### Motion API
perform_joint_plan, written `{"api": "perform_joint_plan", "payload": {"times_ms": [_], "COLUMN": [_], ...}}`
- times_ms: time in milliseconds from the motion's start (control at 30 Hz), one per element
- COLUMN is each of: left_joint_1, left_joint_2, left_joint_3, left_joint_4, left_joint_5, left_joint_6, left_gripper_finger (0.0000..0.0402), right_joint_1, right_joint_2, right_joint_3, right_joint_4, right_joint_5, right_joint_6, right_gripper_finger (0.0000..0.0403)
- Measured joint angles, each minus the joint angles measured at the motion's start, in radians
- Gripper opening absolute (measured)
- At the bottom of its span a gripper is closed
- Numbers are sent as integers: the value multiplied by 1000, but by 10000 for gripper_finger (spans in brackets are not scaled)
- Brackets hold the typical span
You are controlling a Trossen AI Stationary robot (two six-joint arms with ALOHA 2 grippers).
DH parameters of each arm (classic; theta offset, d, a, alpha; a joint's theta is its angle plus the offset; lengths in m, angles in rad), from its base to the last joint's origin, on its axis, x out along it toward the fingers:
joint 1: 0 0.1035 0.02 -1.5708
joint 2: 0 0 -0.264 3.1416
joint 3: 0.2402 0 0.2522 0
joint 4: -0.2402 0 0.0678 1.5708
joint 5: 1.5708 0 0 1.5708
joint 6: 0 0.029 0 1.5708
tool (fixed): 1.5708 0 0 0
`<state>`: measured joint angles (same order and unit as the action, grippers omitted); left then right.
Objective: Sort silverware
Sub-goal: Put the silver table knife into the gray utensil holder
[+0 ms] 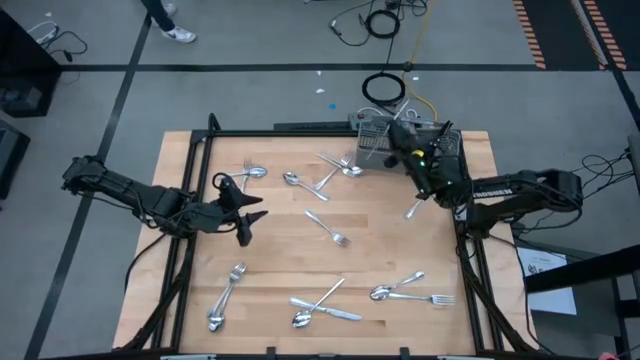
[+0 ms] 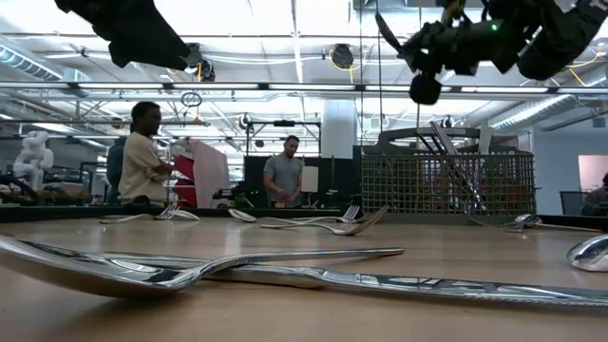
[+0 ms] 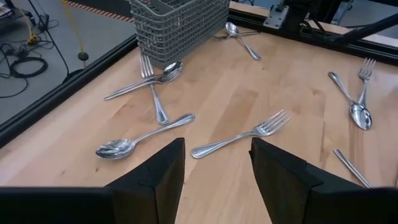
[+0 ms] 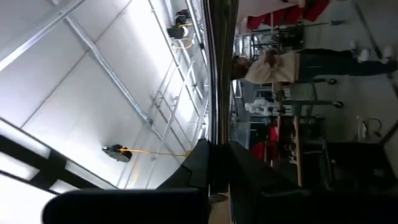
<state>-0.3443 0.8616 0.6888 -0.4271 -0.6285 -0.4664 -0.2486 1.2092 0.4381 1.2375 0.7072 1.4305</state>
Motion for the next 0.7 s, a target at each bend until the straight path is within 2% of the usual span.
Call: {"api": "perform_joint_plan", "payload": {"times_ms": [167,300,500,700], "left_joint_1": [0,0,0,10], "left_joint_2": [0,0,0,0], "left_joint_3": [0,0,0,0], "left_joint_4": [0,0,-1,-1], "left_joint_5": [1,-7,-32,-33], "left_joint_6": [0,0,1,0], "left_gripper_finger": [192,192,192,192], "right_joint_1": [-8,-3,3,3], "right_joint_2": [-44,-97,-171,-183], "right_joint_3": [-121,-189,-239,-240], "right_joint_4": [-2,-2,0,-92], "right_joint_5": [1,-2,-4,-4], "right_joint_6": [95,105,130,280], "right_gripper_finger": [20,20,27,26]}}
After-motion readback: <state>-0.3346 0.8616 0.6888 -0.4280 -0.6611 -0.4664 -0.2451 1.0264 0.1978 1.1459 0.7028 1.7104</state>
